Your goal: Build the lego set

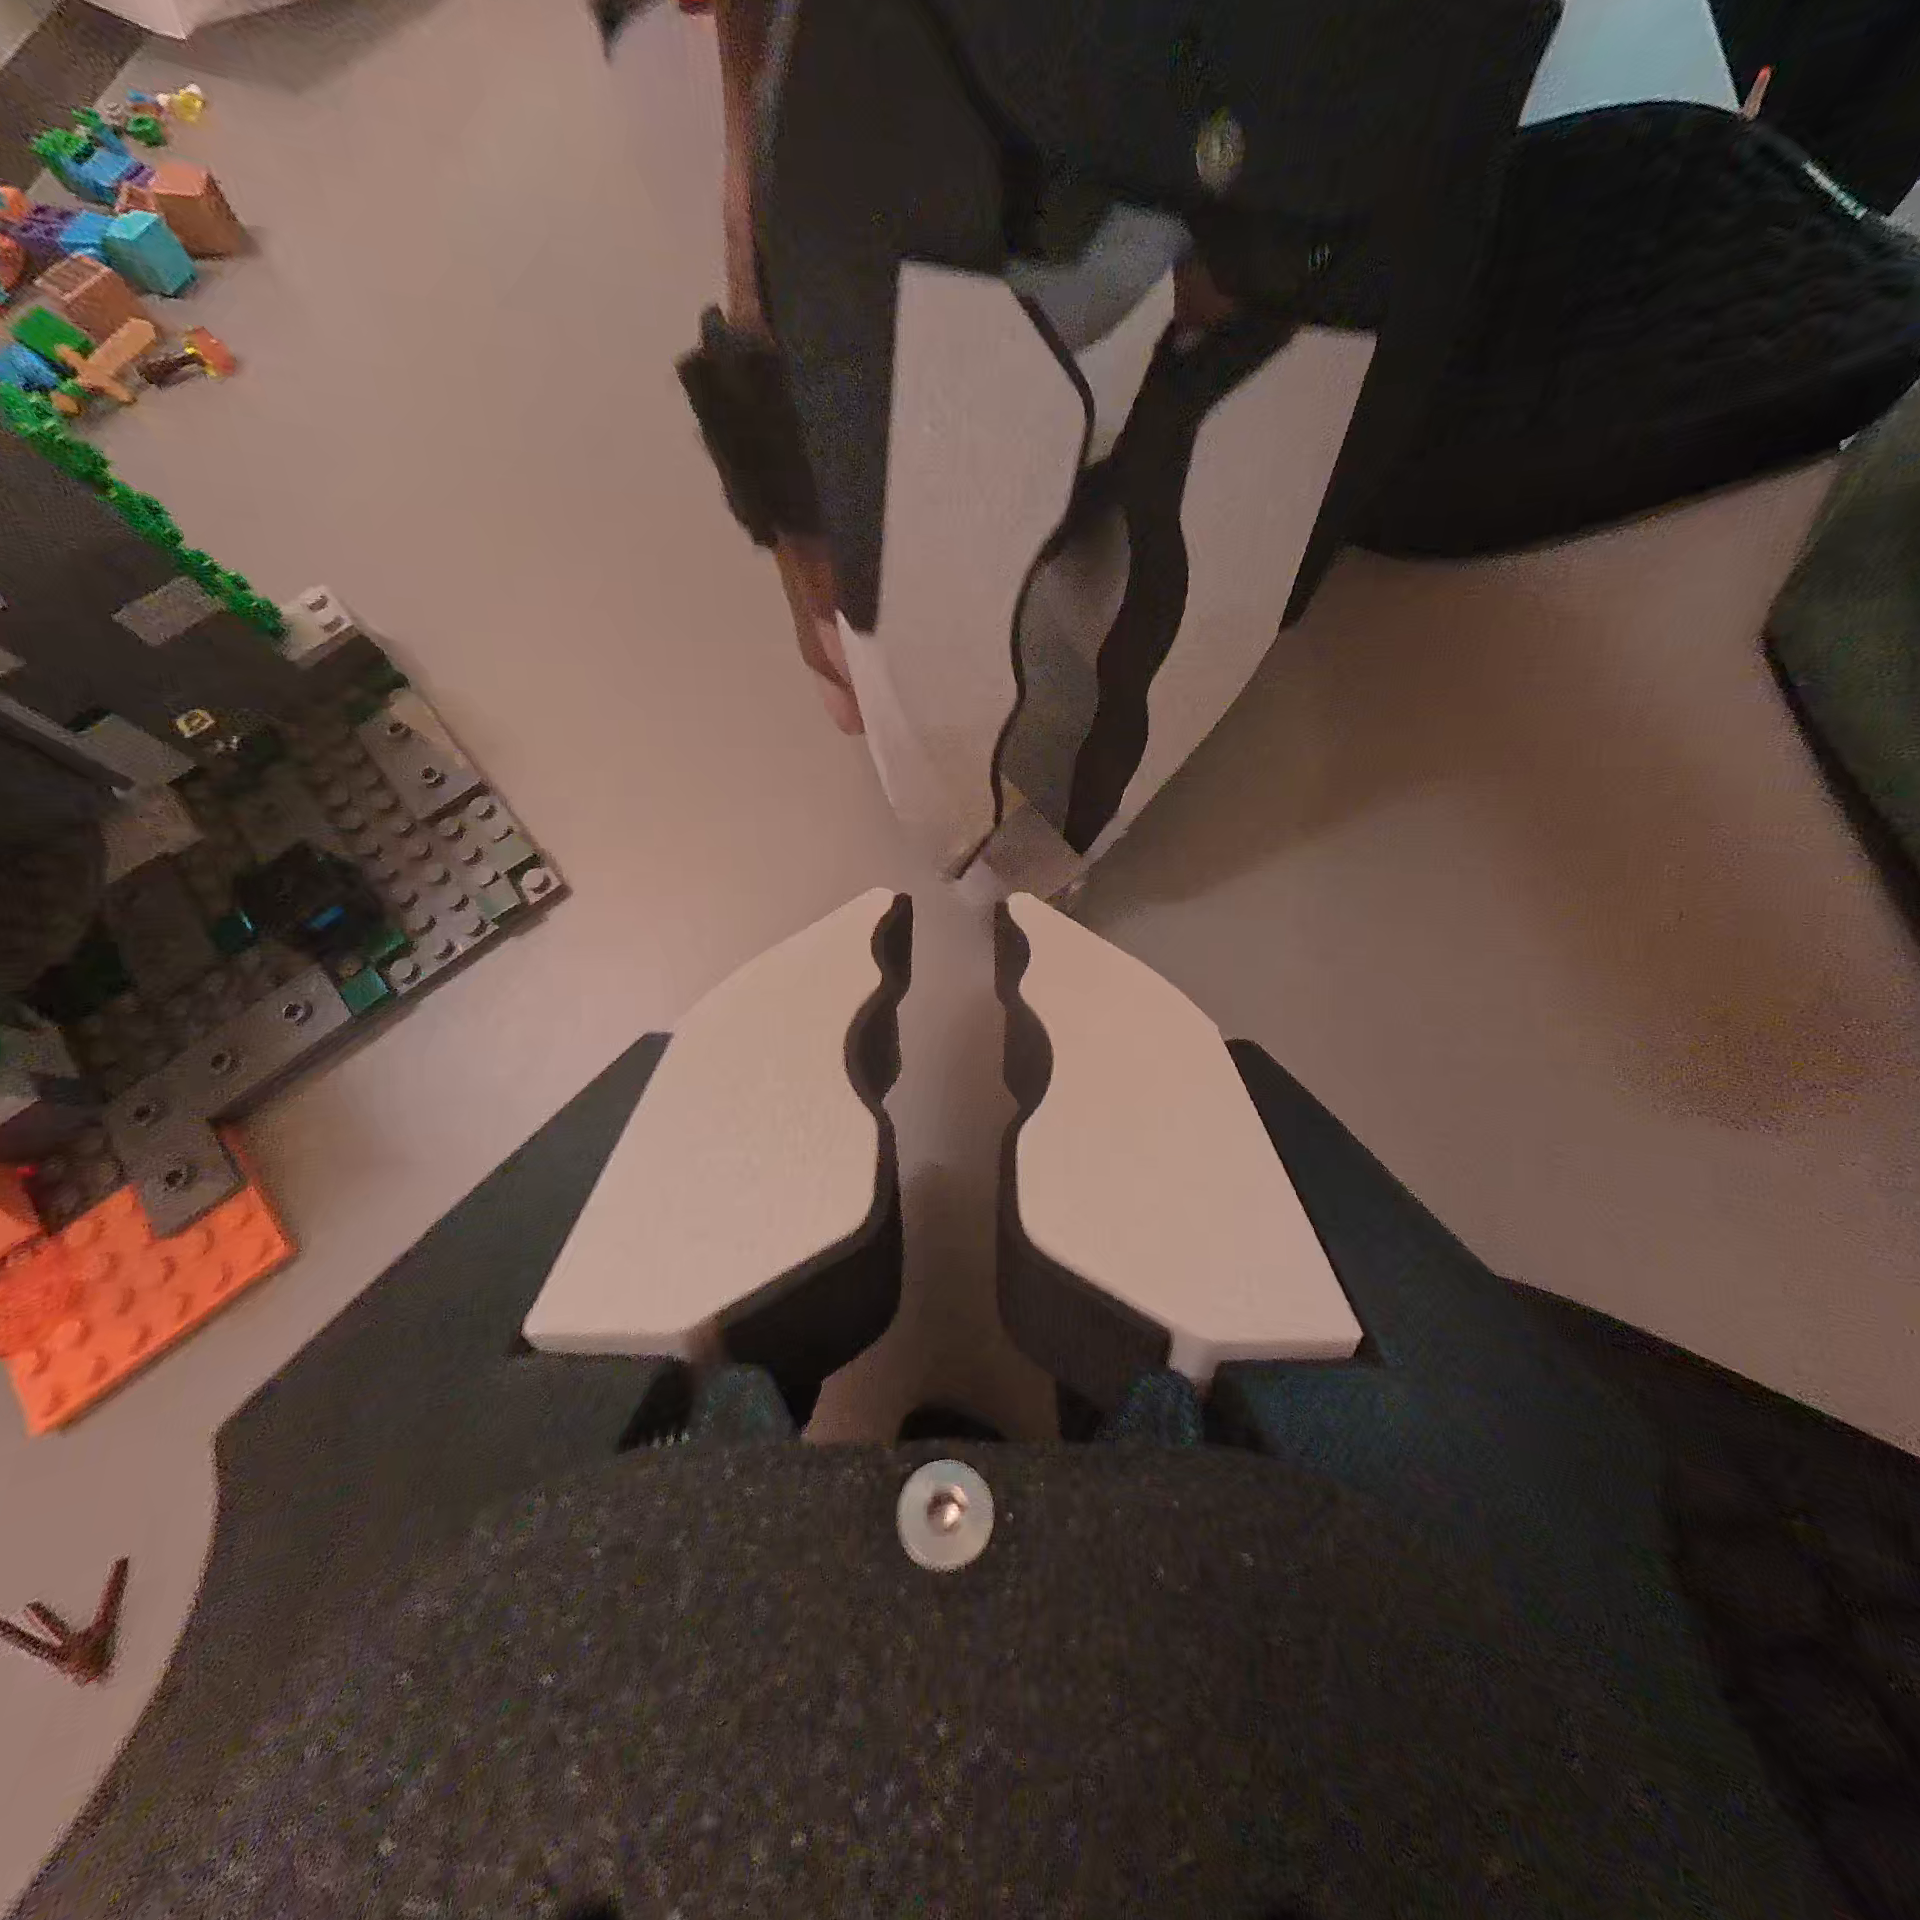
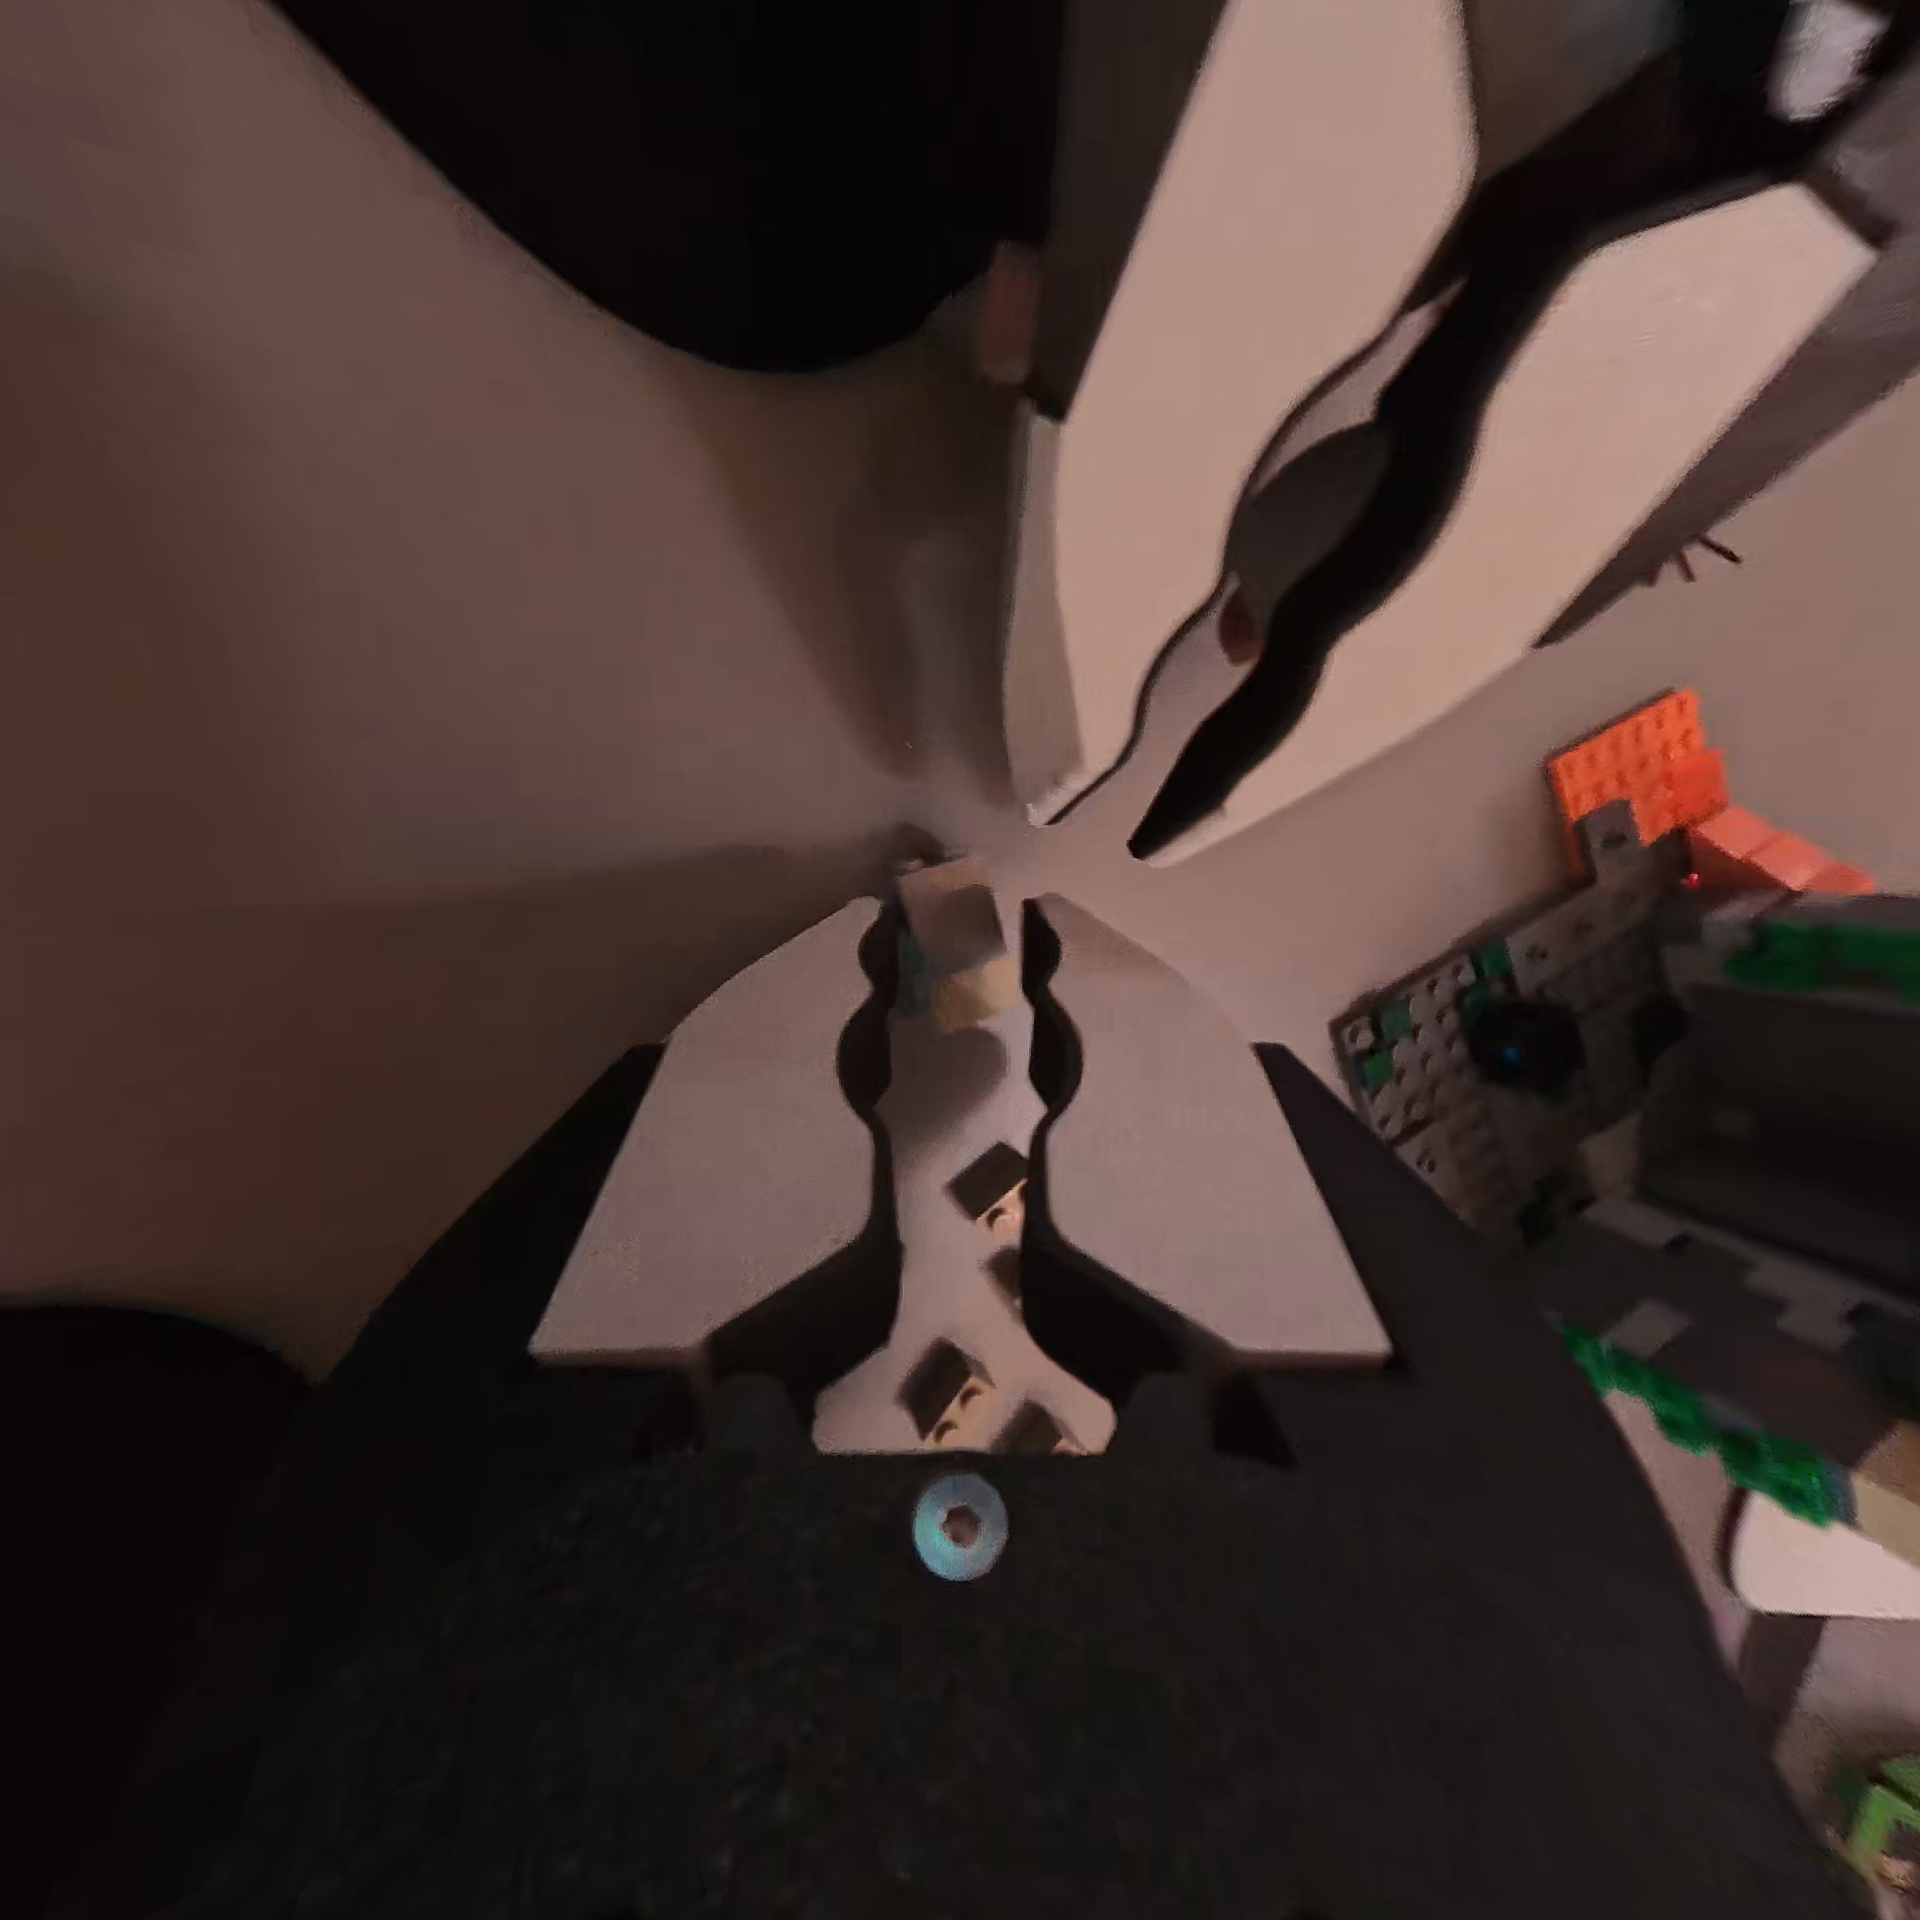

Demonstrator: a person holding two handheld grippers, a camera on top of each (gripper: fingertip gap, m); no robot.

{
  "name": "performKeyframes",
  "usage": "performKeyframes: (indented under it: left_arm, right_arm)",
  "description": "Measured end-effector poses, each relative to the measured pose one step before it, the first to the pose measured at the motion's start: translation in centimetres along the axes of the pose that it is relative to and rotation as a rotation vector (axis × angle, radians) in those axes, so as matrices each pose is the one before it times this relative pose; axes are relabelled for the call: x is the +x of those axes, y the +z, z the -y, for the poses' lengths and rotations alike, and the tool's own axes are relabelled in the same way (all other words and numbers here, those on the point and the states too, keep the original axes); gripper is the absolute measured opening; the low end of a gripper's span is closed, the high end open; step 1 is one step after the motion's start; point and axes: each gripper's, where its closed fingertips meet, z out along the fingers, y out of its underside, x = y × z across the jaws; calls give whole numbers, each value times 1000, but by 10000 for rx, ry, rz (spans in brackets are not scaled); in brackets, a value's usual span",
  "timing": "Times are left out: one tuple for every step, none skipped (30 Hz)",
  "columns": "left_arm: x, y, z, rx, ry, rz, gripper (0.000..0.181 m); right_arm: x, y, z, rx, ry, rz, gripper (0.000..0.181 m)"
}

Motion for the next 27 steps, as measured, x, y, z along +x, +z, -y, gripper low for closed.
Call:
performKeyframes:
  left_arm:
    - [-197,-158,-45,60,-98,-1,14]
    - [-133,-180,9,94,-79,-30,14]
    - [39,-222,171,187,-68,-118,15]
    - [103,-278,305,251,-59,-134,15]
    - [47,-302,413,283,-66,-91,16]
    - [2,-300,514,324,-80,-62,18]
    - [-120,-266,567,341,-113,17,20]
    - [-192,-221,600,356,-146,79,21]
    - [-62,-133,609,342,-137,24,23]
    - [20,-49,670,386,-73,33,24]
    - [144,23,589,342,14,-12,25]
    - [71,93,417,216,62,63,25]
    - [-51,147,290,148,100,161,25]
    - [9,188,233,120,96,120,25]
    - [232,187,206,115,78,-34,25]
    - [279,172,221,123,34,-76,25]
    - [282,159,229,142,4,-111,24]
    - [275,116,106,71,31,-115,21]
    - [95,64,-102,-47,101,2,20]
    - [-93,3,-187,-94,156,117,19]
    - [-6,49,-367,-217,70,23,18]
    - [-108,131,-537,-316,-17,55,17]
    - [-88,145,-458,-274,-21,55,17]
    - [-28,176,-553,-369,7,36,16]
    - [-156,245,-682,-495,9,160,16]
    - [-135,338,-769,-552,10,155,16]
    - [7,395,-722,-537,-98,51,16]
  right_arm:
    - [117,269,39,-16,-166,-39,23]
    - [25,6,189,213,64,86,22]
    - [190,-196,331,458,382,18,21]
    - [432,-444,644,840,611,-113,20]
    - [594,-615,765,1043,790,-206,19]
    - [702,-729,770,1095,794,-324,18]
    - [649,-815,871,1160,677,-374,17]
    - [464,-795,801,1043,596,-314,17]
    - [320,-681,604,797,528,-265,17]
    - [273,-557,451,614,355,-285,17]
    - [155,-441,350,476,176,-250,17]
    - [-33,-340,299,372,138,-128,17]
    - [-202,-210,258,283,138,-19,17]
    - [-252,-129,232,222,86,25,17]
    - [-144,-44,195,159,-13,-59,17]
    - [-99,23,136,98,-91,-77,17]
    - [-207,92,37,16,-68,30,17]
    - [-102,103,-28,-21,-20,-6,17]
    - [15,30,-113,-65,-46,-15,17]
    - [2,10,-261,-158,17,54,17]
    - [-39,18,-454,-318,61,98,17]
    - [121,-5,-649,-505,-23,-8,17]
    - [207,-89,-715,-590,-196,-75,19]
    - [275,-186,-668,-601,-247,-102,22]
    - [245,-255,-650,-620,-196,-37,22]
    - [228,-289,-725,-695,-155,12,23]
    - [219,-300,-745,-702,-209,19,23]
